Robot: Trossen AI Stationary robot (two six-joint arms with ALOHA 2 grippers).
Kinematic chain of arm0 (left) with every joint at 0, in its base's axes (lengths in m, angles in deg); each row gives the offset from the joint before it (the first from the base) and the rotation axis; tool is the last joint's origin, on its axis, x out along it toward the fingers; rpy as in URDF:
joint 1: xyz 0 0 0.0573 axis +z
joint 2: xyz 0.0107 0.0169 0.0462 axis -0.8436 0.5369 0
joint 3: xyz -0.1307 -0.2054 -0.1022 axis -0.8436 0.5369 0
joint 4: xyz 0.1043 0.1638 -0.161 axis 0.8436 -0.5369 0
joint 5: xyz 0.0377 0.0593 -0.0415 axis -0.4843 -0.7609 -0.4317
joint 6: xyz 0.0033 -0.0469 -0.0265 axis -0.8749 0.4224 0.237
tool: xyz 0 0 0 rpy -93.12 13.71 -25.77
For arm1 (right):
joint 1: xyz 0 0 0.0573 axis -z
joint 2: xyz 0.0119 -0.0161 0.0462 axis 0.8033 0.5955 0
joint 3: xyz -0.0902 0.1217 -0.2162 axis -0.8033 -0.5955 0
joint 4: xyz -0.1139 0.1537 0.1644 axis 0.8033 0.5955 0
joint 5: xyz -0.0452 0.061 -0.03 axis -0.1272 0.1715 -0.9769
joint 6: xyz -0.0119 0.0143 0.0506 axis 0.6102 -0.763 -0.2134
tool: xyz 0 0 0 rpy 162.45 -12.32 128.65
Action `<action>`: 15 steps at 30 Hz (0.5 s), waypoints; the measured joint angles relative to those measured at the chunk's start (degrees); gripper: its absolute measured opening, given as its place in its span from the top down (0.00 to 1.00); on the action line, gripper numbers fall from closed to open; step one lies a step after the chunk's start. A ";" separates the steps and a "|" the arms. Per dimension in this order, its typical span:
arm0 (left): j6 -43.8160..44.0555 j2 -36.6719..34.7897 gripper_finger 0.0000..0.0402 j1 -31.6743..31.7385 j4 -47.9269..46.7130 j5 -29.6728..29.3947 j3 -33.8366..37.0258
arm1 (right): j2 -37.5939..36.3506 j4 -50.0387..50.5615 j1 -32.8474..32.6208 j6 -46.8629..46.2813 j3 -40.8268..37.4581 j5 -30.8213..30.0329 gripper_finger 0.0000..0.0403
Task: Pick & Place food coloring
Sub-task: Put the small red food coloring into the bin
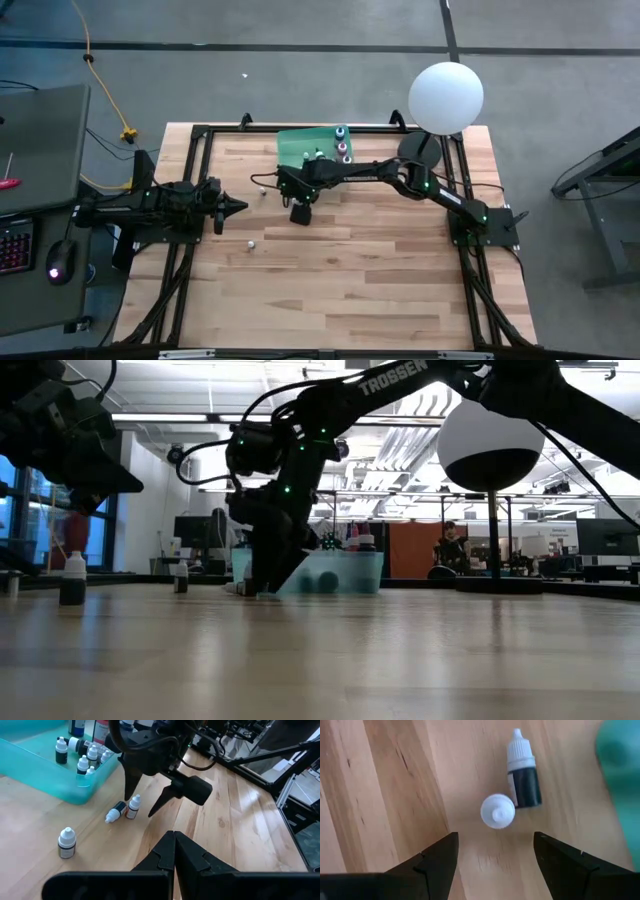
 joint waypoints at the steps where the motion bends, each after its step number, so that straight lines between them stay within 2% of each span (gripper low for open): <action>1: 0.00 0.00 1.00 -0.02 0.00 0.00 0.00 | 0.01 -0.72 0.00 -0.05 -0.20 0.03 0.38; 15: 0.00 0.00 1.00 -0.02 0.00 0.05 0.00 | 0.01 -6.32 -0.02 3.32 -0.46 0.63 0.38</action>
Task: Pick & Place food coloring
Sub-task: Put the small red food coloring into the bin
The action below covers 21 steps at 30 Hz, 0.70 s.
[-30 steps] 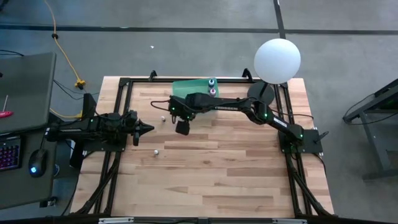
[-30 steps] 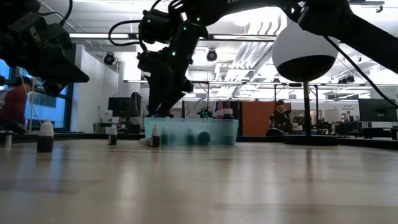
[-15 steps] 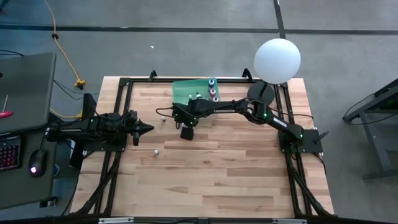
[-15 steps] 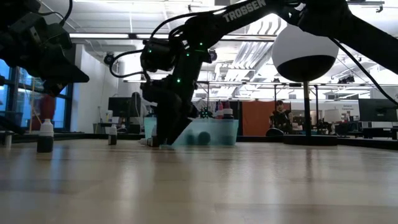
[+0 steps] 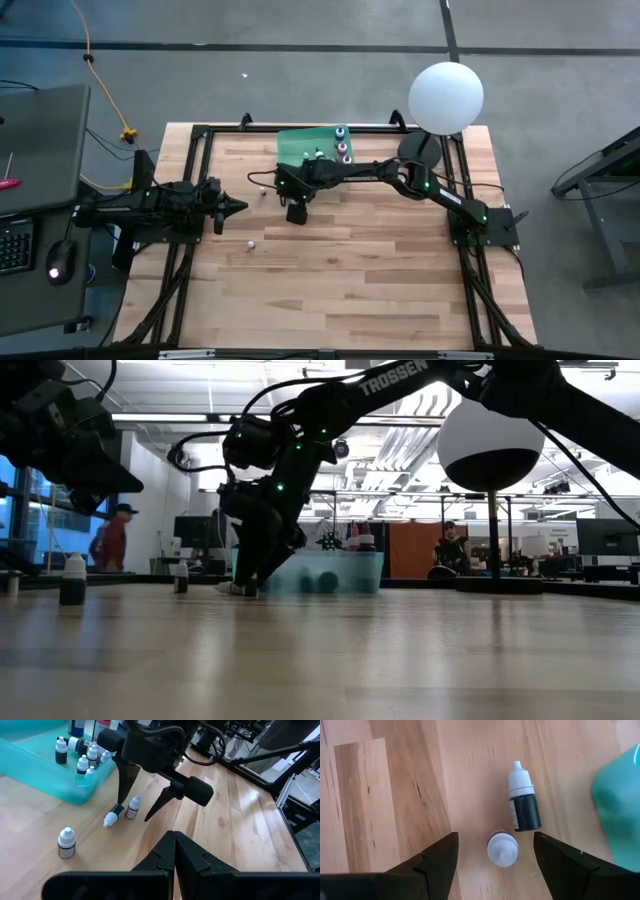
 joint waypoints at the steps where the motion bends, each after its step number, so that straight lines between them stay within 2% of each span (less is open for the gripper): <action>1: 0.00 0.02 1.00 0.02 0.00 0.00 -0.02 | 0.00 0.01 0.00 0.00 0.00 0.02 0.38; 21: 0.00 0.00 1.00 0.00 0.00 0.10 0.00 | 0.00 0.00 0.00 -1.58 0.02 -1.15 0.38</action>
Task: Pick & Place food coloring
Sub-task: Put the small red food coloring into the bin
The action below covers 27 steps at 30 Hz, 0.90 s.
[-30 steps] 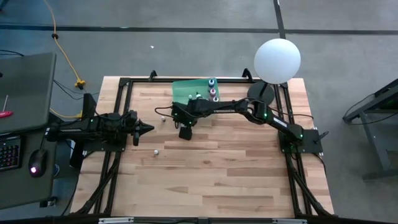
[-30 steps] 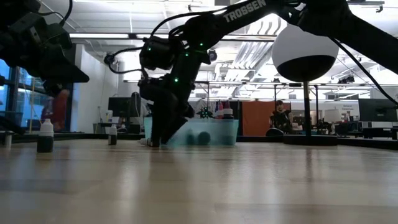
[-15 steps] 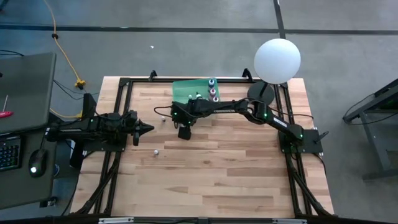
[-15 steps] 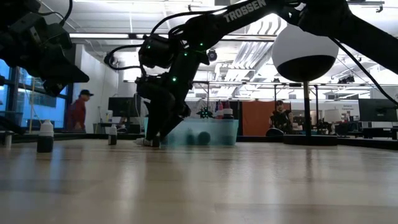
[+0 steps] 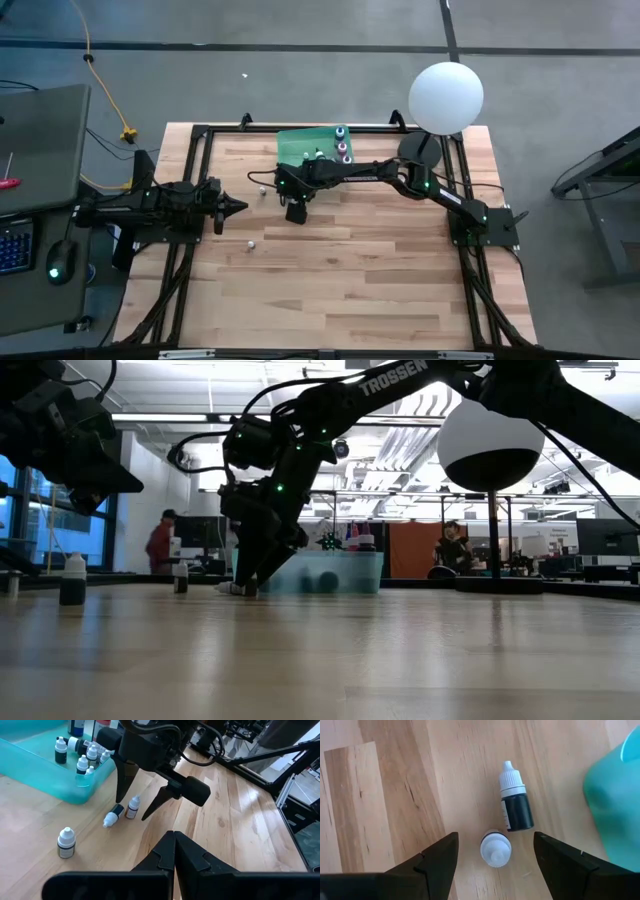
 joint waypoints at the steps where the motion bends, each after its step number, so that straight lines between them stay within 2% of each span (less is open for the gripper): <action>1: 0.00 0.00 1.00 0.01 0.00 0.00 0.00 | 0.00 0.00 0.00 -0.02 0.00 -0.09 0.38; 8: 0.00 0.00 1.00 0.02 0.00 -0.02 0.00 | 0.00 -0.02 0.00 -1.52 0.00 -0.54 0.42; 21: 0.00 0.01 1.00 0.02 -0.01 -0.04 -0.01 | 0.00 -0.02 0.00 -1.52 0.02 0.14 0.75; 27: 0.00 0.02 1.00 0.02 -0.02 -0.04 0.00 | 0.00 -0.02 0.02 -1.52 0.07 0.83 0.83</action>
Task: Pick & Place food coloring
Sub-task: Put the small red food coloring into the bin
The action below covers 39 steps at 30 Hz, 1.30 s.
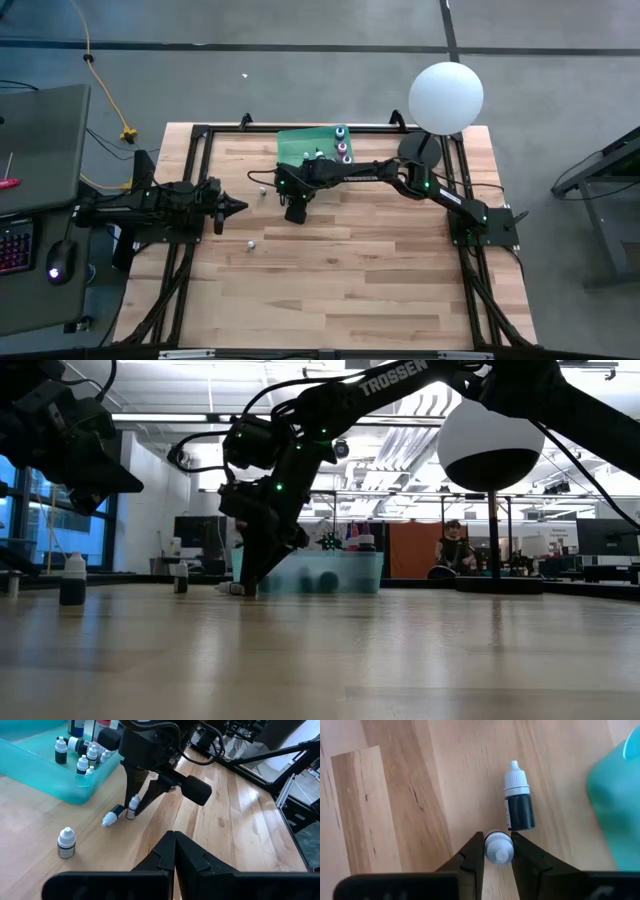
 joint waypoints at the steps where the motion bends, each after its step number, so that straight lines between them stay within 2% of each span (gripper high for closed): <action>1: 0.00 -0.02 1.00 0.00 0.02 0.00 0.00 | 0.00 0.00 0.00 0.00 0.00 0.08 0.83; 9: 0.00 -0.02 1.00 -0.02 0.01 -0.01 -0.01 | -0.46 2.13 0.00 -2.45 0.02 1.18 0.82; 17: 0.00 -0.02 1.00 0.00 0.03 -0.04 0.00 | -5.96 3.28 -0.13 -3.41 0.00 2.18 0.83; 29: 0.00 -0.01 1.00 -0.02 0.03 -0.04 0.00 | -17.18 -2.63 2.94 -4.53 0.00 -4.80 0.83; 36: 0.00 0.00 1.00 0.00 0.02 -0.01 0.00 | -18.91 -9.42 7.71 -10.29 0.00 -10.29 0.82; 39: 0.00 -0.02 1.00 0.00 0.00 0.00 0.00 | -18.36 -10.41 10.38 -12.39 0.00 -10.43 0.83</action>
